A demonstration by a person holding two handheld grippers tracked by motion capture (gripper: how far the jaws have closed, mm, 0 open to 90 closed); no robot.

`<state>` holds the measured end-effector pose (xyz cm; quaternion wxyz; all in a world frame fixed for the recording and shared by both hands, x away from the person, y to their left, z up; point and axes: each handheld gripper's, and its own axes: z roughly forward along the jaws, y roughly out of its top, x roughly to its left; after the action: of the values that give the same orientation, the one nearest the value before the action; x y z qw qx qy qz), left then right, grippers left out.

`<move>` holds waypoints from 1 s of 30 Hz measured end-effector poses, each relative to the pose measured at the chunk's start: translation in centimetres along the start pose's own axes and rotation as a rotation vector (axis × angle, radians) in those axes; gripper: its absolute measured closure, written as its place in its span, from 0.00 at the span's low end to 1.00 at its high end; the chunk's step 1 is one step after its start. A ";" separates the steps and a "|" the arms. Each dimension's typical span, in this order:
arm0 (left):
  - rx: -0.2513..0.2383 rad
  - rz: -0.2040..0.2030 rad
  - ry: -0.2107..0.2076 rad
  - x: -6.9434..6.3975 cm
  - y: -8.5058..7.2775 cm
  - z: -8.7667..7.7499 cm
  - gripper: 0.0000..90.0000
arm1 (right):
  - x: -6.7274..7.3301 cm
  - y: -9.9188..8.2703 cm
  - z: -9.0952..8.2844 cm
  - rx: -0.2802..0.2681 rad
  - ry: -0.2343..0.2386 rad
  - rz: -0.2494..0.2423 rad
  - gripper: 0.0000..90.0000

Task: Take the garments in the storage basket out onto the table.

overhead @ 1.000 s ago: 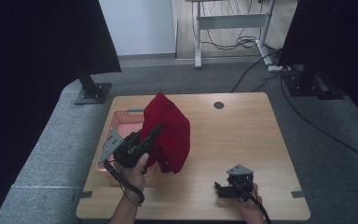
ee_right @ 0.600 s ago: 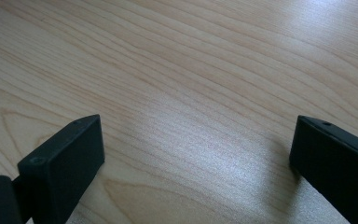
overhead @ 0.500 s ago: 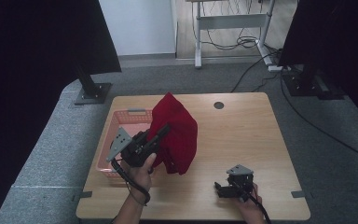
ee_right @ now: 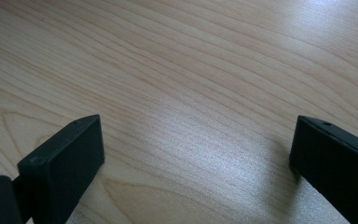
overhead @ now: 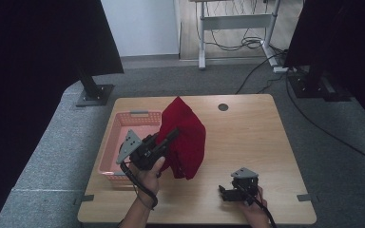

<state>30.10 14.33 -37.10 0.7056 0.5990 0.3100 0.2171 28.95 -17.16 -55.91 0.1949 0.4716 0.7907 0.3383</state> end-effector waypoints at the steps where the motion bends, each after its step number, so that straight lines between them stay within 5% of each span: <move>1: 0.004 -0.003 -0.001 0.0 -0.2 0.2 0.82 | 0.0 0.0 0.0 0.000 0.000 0.000 0.03; 30: 0.137 -0.073 0.002 0.3 -5.2 3.5 0.82 | 0.0 0.0 0.0 0.000 0.001 0.001 0.03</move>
<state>32.39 11.11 -41.97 0.6702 0.6339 0.3463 0.1702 28.93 -17.15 -55.92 0.1942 0.4719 0.7905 0.3386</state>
